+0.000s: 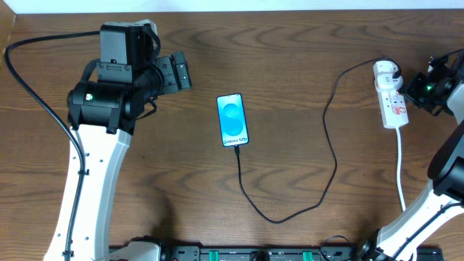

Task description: Plug charger to phone and switch on socket

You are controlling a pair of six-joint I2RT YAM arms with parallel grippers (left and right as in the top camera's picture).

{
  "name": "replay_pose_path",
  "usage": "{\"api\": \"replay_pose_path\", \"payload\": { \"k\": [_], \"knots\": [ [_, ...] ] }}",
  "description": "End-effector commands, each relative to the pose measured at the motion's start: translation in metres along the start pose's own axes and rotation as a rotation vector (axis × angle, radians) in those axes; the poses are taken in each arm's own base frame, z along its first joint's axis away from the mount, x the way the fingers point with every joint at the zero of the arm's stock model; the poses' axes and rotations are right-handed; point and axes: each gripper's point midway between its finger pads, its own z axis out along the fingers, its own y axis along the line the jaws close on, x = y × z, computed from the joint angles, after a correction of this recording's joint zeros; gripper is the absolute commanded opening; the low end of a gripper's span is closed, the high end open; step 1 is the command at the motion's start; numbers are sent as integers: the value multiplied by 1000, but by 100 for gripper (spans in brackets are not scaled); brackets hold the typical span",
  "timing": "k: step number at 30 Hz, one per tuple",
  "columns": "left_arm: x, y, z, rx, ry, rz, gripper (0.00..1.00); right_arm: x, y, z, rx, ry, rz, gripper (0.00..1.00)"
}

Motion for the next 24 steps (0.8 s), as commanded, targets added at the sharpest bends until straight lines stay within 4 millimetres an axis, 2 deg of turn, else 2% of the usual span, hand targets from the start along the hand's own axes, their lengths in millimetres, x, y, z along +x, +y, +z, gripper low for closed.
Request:
{"api": "replay_pose_path", "payload": {
  "k": [1, 24],
  "knots": [
    [1, 3, -1, -17, -2, 6, 93, 15, 21, 10, -45, 56, 6, 1],
    [1, 3, -1, -17, -2, 6, 93, 46, 43, 19, -29, 165, 123, 1]
  ]
}}
